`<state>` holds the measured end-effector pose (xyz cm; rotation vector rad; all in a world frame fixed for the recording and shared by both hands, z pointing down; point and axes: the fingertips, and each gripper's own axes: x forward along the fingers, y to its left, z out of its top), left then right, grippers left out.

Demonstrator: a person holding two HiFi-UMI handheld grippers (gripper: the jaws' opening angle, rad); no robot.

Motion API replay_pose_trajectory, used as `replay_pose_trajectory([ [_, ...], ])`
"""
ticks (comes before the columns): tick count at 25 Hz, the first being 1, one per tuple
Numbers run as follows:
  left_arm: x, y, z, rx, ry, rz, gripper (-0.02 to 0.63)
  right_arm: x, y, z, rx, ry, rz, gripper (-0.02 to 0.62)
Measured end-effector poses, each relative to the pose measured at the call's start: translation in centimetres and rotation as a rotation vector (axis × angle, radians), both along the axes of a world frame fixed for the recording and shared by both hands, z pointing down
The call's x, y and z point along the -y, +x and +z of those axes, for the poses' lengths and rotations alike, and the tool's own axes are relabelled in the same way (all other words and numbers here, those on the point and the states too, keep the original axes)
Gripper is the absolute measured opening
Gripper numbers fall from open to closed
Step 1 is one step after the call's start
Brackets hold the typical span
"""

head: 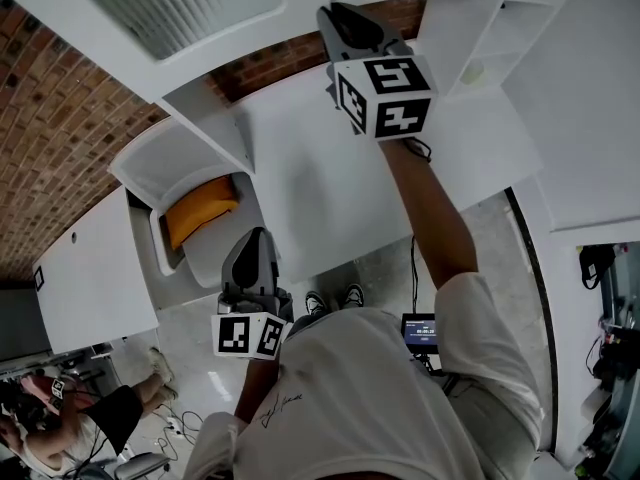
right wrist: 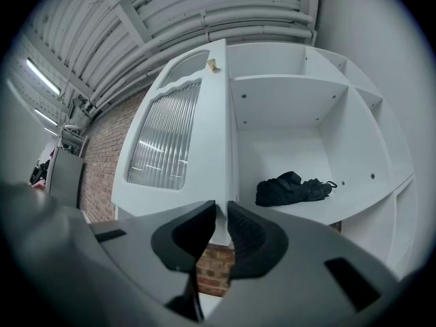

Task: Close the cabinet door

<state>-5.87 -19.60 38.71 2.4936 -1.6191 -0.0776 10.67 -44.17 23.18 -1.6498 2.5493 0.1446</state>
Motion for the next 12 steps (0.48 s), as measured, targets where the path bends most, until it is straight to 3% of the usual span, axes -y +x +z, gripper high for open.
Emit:
replay_pose_trajectory([
  [12, -0.4, -0.6, -0.8, 0.003, 0.018, -0.007, 0.017, 1.5, -0.2, -0.2, -0.008, 0.008, 0.043, 0.057],
])
